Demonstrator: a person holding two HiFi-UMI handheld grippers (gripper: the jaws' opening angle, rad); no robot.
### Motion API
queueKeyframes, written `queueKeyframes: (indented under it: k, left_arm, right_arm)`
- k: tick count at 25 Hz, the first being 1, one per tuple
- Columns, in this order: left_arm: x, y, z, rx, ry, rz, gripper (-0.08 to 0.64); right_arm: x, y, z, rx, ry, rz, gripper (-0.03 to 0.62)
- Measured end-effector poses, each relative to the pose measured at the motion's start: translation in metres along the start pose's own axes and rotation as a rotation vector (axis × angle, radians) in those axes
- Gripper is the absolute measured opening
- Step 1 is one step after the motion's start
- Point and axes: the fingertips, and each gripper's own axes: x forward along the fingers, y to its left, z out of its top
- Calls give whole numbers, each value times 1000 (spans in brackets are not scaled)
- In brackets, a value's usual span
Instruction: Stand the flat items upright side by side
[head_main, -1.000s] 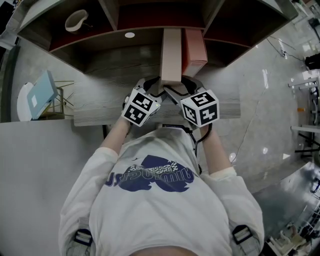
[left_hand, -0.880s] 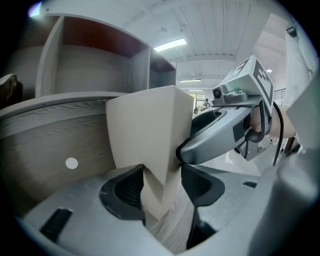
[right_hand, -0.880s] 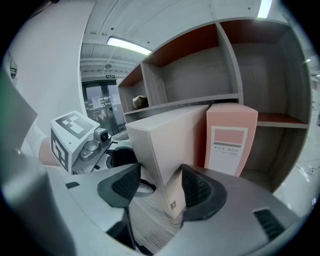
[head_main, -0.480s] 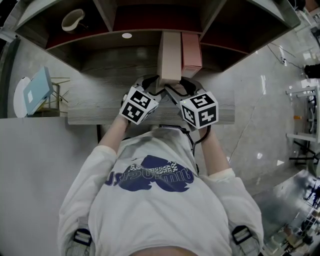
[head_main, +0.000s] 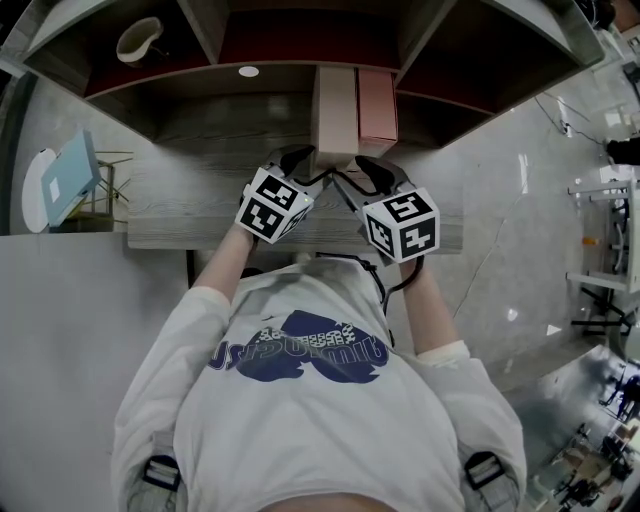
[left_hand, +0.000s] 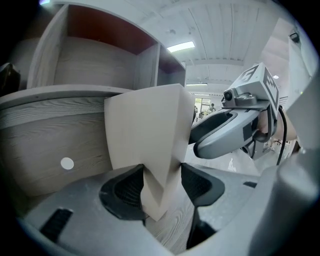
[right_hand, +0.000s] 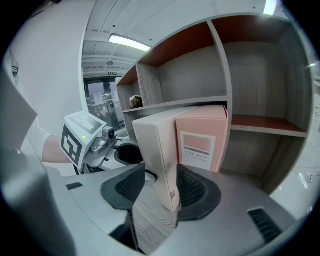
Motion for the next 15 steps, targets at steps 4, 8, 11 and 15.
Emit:
queueKeyframes:
  k: [4, 8, 11, 15]
  left_arm:
    - [6, 5, 5, -4, 2, 0, 245]
    - [10, 10, 7, -10, 3, -8, 245]
    - [13, 13, 9, -10, 7, -16, 245]
    - [16, 19, 10, -13, 11, -29, 245]
  right_arm:
    - [-16, -17, 1, 18, -17, -42, 197]
    - [-23, -42, -6, 43, -6, -109, 195]
    - [-23, -53, -7, 14, 3, -146, 186]
    - [-21, -57, -7, 1, 5, -149, 153]
